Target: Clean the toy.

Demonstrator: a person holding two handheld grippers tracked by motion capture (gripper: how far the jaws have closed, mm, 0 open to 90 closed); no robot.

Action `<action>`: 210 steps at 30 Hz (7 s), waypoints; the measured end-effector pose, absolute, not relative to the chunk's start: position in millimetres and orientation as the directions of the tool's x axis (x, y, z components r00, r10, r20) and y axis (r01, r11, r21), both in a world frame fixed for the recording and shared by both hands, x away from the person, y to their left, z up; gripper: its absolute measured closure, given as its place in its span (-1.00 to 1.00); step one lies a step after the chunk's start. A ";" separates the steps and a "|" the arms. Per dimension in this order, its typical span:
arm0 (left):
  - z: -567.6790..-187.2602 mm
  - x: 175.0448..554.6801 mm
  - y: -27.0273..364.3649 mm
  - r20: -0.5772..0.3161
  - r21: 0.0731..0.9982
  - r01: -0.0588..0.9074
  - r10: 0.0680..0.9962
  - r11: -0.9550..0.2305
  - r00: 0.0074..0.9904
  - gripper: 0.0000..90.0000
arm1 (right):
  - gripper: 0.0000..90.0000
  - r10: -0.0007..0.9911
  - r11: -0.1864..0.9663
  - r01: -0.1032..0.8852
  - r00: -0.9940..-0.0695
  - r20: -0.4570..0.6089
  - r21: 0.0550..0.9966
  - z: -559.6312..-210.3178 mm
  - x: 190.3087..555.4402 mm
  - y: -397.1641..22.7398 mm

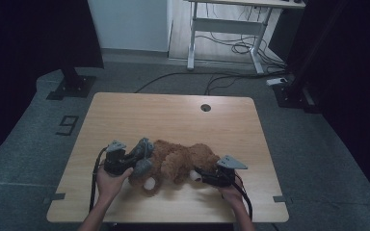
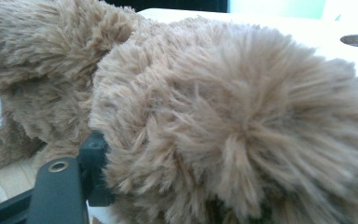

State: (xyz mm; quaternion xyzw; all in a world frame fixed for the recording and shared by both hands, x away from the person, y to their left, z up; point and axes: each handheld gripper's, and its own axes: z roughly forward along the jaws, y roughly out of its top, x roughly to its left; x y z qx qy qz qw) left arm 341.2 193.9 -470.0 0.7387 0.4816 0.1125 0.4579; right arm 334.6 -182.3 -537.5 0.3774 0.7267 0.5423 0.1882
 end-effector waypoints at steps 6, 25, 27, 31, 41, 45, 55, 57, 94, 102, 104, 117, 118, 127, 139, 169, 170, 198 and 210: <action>-435.3 354.4 155.2 -0.233 0.814 0.558 0.788 -0.163 0.570 0.74 | -0.33 0.788 0.130 0.323 -0.607 0.100 0.937 -538.6 334.5 -174.1; -442.7 393.1 5.4 -0.207 0.774 0.550 0.695 -0.314 0.688 0.72 | -0.19 0.880 0.169 0.271 -0.475 -0.021 0.948 -539.6 342.8 -164.0; -447.1 392.5 10.0 -0.184 0.774 0.542 0.704 -0.327 0.686 0.72 | -0.19 0.889 0.161 0.277 -0.459 -0.017 0.947 -539.8 343.2 -167.3; -450.7 393.0 32.5 -0.198 0.772 0.563 0.732 -0.293 0.652 0.72 | -0.19 0.891 0.161 0.274 -0.454 -0.020 0.948 -539.8 343.5 -168.6; -454.5 386.2 105.5 -0.234 0.792 0.583 0.791 -0.183 0.565 0.73 | -0.19 0.885 0.164 0.273 -0.465 -0.019 0.948 -539.4 342.8 -168.9; -458.4 382.3 118.0 -0.235 0.796 0.580 0.795 -0.173 0.559 0.73 | -0.19 0.884 0.162 0.274 -0.466 -0.017 0.948 -539.8 341.5 -169.1; -477.7 372.0 153.0 -0.267 0.787 0.606 0.822 -0.116 0.503 0.73 | -0.20 0.873 0.156 0.279 -0.487 0.000 0.947 -539.8 340.9 -171.8; -482.4 368.4 156.4 -0.272 0.786 0.608 0.821 -0.111 0.502 0.73 | -0.22 0.871 0.157 0.282 -0.491 0.002 0.946 -539.4 340.1 -172.0; -425.1 393.1 90.0 -0.203 0.796 0.555 0.759 -0.240 0.619 0.72 | -0.24 0.857 0.166 0.296 -0.516 0.011 0.941 -538.6 335.6 -177.2; -448.2 392.5 81.3 -0.233 0.753 0.605 0.753 -0.260 0.615 0.74 | -0.42 0.847 0.184 0.307 -0.532 0.008 0.934 -537.1 333.1 -180.0; -451.6 388.4 84.9 -0.255 0.754 0.607 0.739 -0.253 0.624 0.74 | -0.54 0.843 0.197 0.325 -0.538 0.009 0.925 -534.2 332.0 -180.5; -465.9 351.0 88.2 -0.165 0.817 0.505 0.729 -0.276 0.665 0.75 | -0.81 0.809 0.106 0.381 -0.570 0.143 0.919 -487.7 321.1 -199.9; -466.2 348.0 87.8 -0.161 0.820 0.501 0.729 -0.276 0.666 0.75 | -0.82 0.806 0.101 0.375 -0.574 0.145 0.922 -482.5 322.1 -199.4; -468.9 338.5 93.9 -0.181 0.827 0.496 0.710 -0.265 0.680 0.74 | -1.00 0.802 0.172 0.488 -0.574 0.166 0.856 -499.7 352.0 -183.1; -454.4 337.5 161.0 -0.248 0.823 0.549 0.777 -0.145 0.578 0.72 | -0.87 0.797 0.113 0.596 -0.532 0.285 0.795 -522.7 354.5 -191.6; -488.3 382.0 173.3 -0.453 0.755 0.656 0.739 0.020 0.499 0.74 | -0.15 0.799 0.152 0.276 -0.600 0.047 0.949 -527.8 353.2 -176.7; -484.5 378.8 176.1 -0.451 0.762 0.648 0.738 0.025 0.502 0.73 | -0.17 0.795 0.144 0.280 -0.604 0.057 0.949 -529.8 351.9 -179.7; -452.2 365.7 -1.7 -0.148 0.828 0.455 0.656 -0.327 0.741 0.72 | -0.22 0.782 0.160 0.285 -0.621 0.055 0.945 -537.7 334.9 -193.4; -441.0 363.0 105.6 -0.164 0.855 0.471 0.751 -0.215 0.640 0.73 | -0.22 0.784 0.165 0.274 -0.619 0.043 0.947 -537.8 333.0 -189.9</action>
